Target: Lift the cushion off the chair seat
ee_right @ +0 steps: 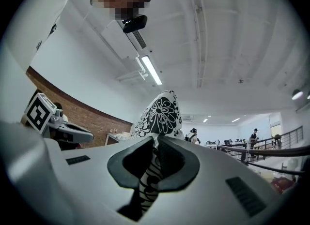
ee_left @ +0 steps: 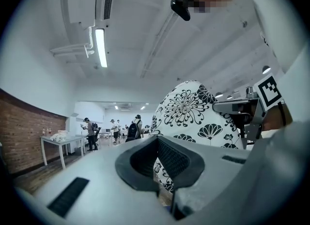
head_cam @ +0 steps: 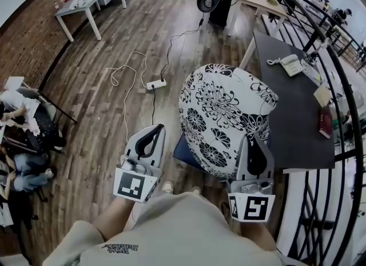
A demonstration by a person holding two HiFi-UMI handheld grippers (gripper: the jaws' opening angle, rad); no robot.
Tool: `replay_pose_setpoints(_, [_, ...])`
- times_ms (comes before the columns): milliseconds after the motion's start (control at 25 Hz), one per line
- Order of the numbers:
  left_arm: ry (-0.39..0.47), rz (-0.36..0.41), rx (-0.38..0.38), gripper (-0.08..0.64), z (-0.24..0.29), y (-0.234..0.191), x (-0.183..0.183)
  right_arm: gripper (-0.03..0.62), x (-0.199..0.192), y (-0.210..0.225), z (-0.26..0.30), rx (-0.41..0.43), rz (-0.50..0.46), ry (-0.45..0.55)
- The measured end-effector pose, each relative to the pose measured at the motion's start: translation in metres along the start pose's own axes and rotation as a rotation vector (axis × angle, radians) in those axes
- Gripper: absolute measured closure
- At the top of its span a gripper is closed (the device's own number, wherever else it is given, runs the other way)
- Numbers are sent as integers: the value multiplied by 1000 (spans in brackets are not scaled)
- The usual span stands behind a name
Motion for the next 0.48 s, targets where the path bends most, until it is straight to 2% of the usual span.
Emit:
replay_pose_setpoints(80, [-12,5,0,555,-2,6,-12,571,-9,0,-9,5,-19,5])
replay_pose_setpoints(280, [-29,16,-8,555,16,32,-16,571,-18,27,-13,11,20,3])
replay_pose_setpoints(480, [-9,-10,-19,555,2,-17,-4,571,-2,-17,14,-7,-8,-39])
Point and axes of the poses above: the fingertips, and each gripper's own axes: z forward along the fingers, y to its right, x out of its top, the point moved 4 cm from there along -z, backward along the fingers, and after that the axes turned 11 degrees about y, right-handed, at the moved point
